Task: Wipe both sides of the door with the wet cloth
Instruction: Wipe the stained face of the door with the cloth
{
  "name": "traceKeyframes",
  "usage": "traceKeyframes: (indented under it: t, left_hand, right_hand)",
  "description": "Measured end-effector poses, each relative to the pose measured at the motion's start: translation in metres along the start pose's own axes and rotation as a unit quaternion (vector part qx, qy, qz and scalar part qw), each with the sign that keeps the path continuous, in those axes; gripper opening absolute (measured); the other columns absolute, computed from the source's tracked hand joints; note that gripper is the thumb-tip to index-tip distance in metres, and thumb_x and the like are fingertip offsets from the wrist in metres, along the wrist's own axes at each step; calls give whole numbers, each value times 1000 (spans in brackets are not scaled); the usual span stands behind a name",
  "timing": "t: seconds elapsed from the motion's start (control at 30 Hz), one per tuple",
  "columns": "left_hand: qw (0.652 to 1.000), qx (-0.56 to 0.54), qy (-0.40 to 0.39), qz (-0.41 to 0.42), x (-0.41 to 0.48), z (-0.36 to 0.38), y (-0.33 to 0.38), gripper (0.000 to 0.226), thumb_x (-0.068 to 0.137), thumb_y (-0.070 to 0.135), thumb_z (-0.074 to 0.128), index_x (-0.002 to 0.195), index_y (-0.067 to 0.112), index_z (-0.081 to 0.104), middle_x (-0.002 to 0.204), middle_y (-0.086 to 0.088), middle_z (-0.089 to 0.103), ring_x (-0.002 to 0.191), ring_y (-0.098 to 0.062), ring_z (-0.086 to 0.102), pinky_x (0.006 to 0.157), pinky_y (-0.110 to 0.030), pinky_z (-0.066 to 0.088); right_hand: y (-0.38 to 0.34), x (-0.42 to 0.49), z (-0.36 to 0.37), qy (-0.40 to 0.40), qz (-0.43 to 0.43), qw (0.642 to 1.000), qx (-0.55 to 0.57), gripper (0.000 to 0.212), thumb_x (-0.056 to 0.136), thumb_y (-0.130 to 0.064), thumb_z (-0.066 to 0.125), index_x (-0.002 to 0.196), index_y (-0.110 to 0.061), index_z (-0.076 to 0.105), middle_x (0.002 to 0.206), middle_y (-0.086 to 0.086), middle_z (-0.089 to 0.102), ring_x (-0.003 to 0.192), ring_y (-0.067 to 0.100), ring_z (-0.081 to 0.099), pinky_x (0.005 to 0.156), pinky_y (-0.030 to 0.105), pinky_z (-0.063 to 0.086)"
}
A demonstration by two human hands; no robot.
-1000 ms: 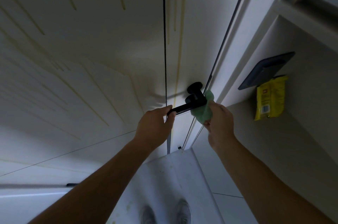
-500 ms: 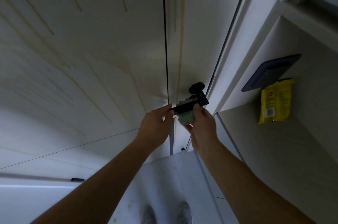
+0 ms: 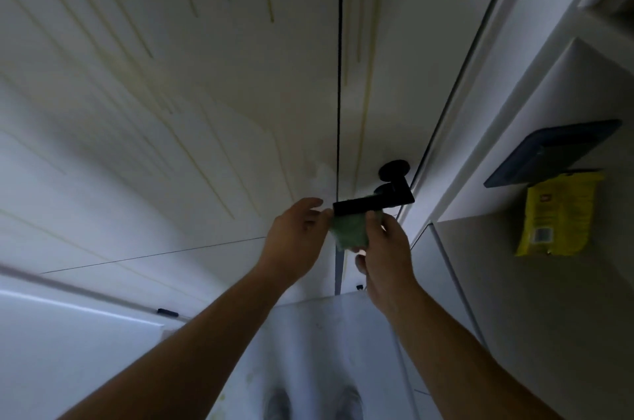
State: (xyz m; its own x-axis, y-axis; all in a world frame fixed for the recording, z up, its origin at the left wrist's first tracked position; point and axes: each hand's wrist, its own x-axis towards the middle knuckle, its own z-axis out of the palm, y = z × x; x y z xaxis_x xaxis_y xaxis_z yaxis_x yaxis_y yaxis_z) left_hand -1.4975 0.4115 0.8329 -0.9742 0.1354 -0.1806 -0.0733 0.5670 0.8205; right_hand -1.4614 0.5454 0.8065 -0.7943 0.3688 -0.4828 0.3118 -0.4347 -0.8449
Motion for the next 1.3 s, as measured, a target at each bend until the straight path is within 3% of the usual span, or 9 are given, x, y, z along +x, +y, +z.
traceKeyframes:
  t: [0.2,0.27,0.33,0.53,0.7,0.8,0.97,1.2,1.3]
  left_hand:
    - [1000,-10,27,10,-11,-24,-15,32,104,35,54,133,22,62,115,4,74,102,-7,69,92,-23,53]
    - [999,-5,33,23,-14,-40,-17,31,104,33,54,132,23,62,112,5,74,99,-3,69,87,-17,53]
    - [998,-9,49,38,-20,-62,-14,29,103,31,54,130,24,63,108,8,74,96,2,69,81,-7,49]
    - [976,-77,148,139,-49,-182,23,18,100,21,62,116,24,71,96,14,76,91,6,70,78,-4,49]
    - [921,-100,266,265,-87,-327,68,12,99,21,63,107,24,72,91,12,78,90,2,73,81,-10,53]
    - [877,-93,339,327,-107,-420,88,11,99,27,62,103,29,71,92,12,78,93,-1,73,85,-17,56]
    - [806,-32,450,383,-125,-558,122,19,101,15,58,98,29,71,98,13,75,95,-1,71,89,-20,55]
    - [732,71,535,415,-128,-688,175,30,99,23,56,126,17,67,126,3,67,115,-12,60,100,-27,47]
    - [708,131,566,402,-125,-729,203,38,98,18,56,136,13,60,138,-4,59,126,-17,54,99,-18,35]
  right_hand:
    - [-9,-16,-13,-4,36,998,60,19,104,-15,55,115,-1,64,124,23,62,106,37,67,65,36,62]
    - [-17,-26,-4,-19,23,998,59,18,103,-14,58,112,-1,66,123,22,64,106,36,68,68,39,63]
    - [-31,-39,16,-45,-14,998,47,16,101,-14,60,108,-1,67,120,20,65,105,34,68,72,42,63]
    - [-101,-103,122,-133,-225,963,-70,14,99,-21,62,94,-14,73,98,6,75,92,23,74,75,42,64]
    - [-174,-176,235,-167,-440,859,-203,21,94,-31,70,81,-15,74,77,13,71,68,25,70,61,39,58]
    - [-218,-228,306,-189,-545,786,-223,36,92,-30,72,70,-3,65,59,13,54,48,7,45,44,22,34]
    - [-287,-305,422,-212,-669,679,-216,37,88,-38,75,67,-8,67,52,-5,49,47,2,44,46,12,32]
    - [-377,-390,547,-195,-784,555,-196,37,87,-44,75,62,-18,66,50,-15,53,51,-1,51,49,12,34]
    - [-417,-421,589,-174,-827,505,-177,32,89,-43,73,67,-19,67,58,-11,57,57,2,53,53,15,35]
